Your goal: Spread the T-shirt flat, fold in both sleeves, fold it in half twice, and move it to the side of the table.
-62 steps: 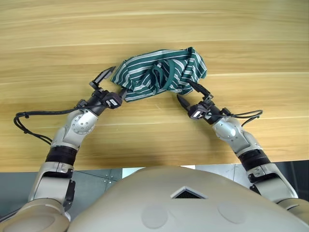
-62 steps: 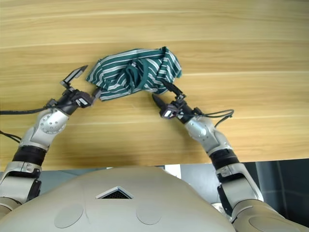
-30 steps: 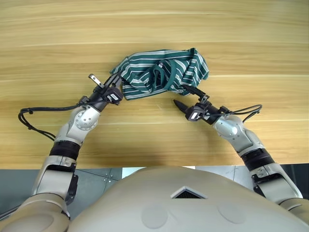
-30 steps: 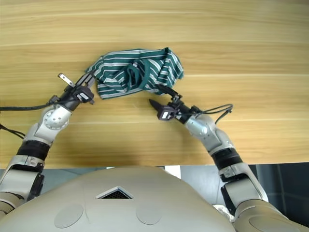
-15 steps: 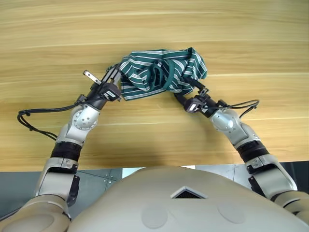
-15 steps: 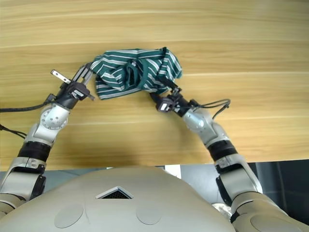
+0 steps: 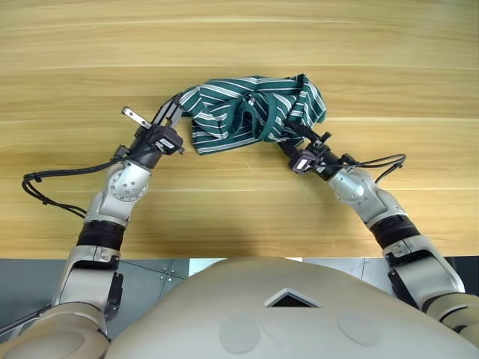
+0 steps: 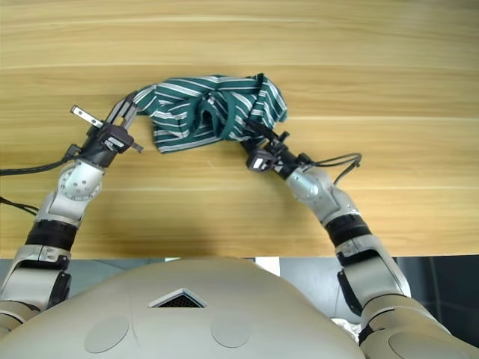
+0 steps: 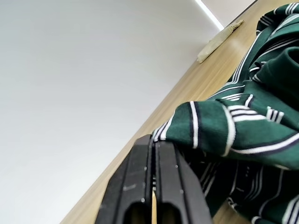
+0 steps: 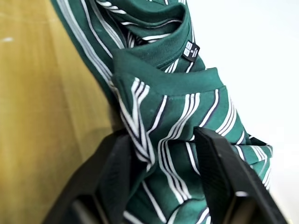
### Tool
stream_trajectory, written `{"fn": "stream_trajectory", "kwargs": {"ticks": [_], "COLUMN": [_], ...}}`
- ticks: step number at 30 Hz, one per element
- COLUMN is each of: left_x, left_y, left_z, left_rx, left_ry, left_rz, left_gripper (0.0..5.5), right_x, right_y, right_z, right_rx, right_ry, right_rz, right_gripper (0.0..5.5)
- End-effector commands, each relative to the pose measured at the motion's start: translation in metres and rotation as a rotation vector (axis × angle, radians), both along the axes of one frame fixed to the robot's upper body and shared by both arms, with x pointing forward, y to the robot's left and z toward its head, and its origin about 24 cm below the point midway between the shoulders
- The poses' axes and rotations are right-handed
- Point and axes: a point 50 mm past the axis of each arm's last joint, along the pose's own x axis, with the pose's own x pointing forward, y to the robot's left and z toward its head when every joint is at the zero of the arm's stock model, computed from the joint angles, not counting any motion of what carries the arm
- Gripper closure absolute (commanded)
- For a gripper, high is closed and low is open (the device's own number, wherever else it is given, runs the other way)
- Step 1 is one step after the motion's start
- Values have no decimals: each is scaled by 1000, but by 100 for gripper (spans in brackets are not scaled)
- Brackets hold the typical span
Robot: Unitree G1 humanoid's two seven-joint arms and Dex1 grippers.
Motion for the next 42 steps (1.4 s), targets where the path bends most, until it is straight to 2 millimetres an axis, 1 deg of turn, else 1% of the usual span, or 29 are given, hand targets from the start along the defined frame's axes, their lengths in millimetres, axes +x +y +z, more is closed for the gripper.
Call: {"fn": "stream_trajectory", "kwargs": {"ticks": [1,5,9,13,18,22,24,27,30,32,34,35,37,38,39,40,41,42], "left_x": [0,-1,-2,-2,2,1,-2,-8,-26,-38,-41,-35,-16,1,28,50,68,88], "left_y": [7,11,12,15,23,25,19,11,1,-2,-1,2,7,11,17,21,24,24], "left_z": [1,1,0,-1,1,7,9,16,25,38,53,59,64,66,70,74,77,81], "left_rx": [-4,-2,-3,-4,-18,-131,-206,-299,-391,-473,-559,-587,-594,-595,-591,-587,-589,-569], "left_ry": [-2,2,7,9,-2,-14,-12,-19,-6,-23,-65,-84,-101,-115,-133,-141,-145,-123], "left_rz": [20,33,34,44,79,64,6,-96,-243,-328,-385,-391,-375,-346,-259,-190,-127,-49], "left_gripper": [550,550,550,550,550,550,550,550,550,550,550,550,550,550,550,550,550,550], "right_x": [-37,-39,-33,-31,-27,-17,-11,-4,-9,-13,-10,-3,17,34,62,87,107,130], "right_y": [-20,-18,-18,-18,-26,-37,-42,-46,-50,-50,-47,-43,-35,-32,-28,-23,-20,-16], "right_z": [-40,-41,-36,-31,-16,20,35,61,95,115,131,140,155,161,166,170,172,174], "right_rx": [-152,-141,-112,-85,-24,144,213,329,527,652,740,772,809,800,784,744,701,634], "right_ry": [226,232,200,186,149,47,-5,-88,-195,-242,-268,-288,-323,-351,-370,-389,-401,-398], "right_rz": [1,2,-20,-19,-20,-30,-23,-7,44,104,177,207,239,212,134,51,-24,-135], "right_gripper": [416,461,503,544,548,548,548,548,548,548,548,548,548,548,548,548,548,548]}}
